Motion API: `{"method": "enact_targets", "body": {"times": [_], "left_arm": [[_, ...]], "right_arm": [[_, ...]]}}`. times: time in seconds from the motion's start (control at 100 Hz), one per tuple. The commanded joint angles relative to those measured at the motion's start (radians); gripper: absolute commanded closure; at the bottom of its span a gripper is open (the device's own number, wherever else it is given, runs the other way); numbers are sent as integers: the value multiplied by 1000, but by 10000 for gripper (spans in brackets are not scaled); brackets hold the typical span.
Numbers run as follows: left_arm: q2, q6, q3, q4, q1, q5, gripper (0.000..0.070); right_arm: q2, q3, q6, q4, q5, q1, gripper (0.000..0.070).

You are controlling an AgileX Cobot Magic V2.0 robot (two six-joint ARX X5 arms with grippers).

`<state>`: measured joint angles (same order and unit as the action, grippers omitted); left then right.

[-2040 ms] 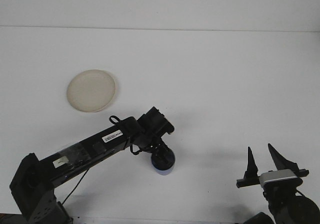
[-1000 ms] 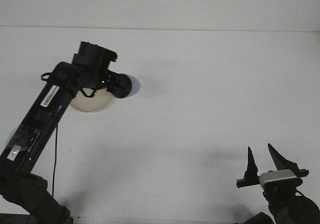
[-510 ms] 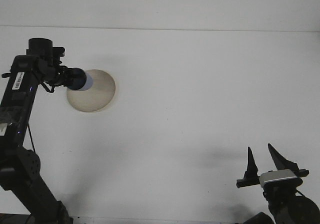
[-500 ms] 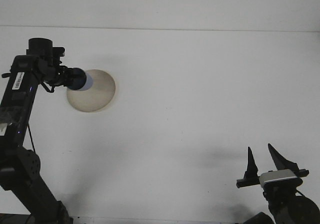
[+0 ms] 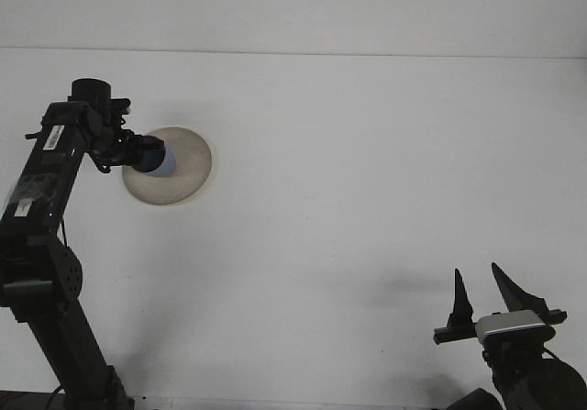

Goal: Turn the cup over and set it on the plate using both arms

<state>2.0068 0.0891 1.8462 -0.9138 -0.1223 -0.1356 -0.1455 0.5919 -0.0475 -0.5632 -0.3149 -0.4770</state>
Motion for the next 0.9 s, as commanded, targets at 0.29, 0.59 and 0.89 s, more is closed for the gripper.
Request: {"method": "enact_targets", "body": {"times": [0.29, 0.59, 0.89], "left_arm": [[32, 13, 27, 51, -3, -3, 308], [2, 10, 224, -91, -3, -45, 314], [-260, -16, 290, -165, -3, -46, 319]], "right_arm": [[2, 2, 7, 9, 0, -4, 329], [2, 2, 7, 9, 0, -4, 329], [2, 2, 7, 10, 0, -4, 329]]}}
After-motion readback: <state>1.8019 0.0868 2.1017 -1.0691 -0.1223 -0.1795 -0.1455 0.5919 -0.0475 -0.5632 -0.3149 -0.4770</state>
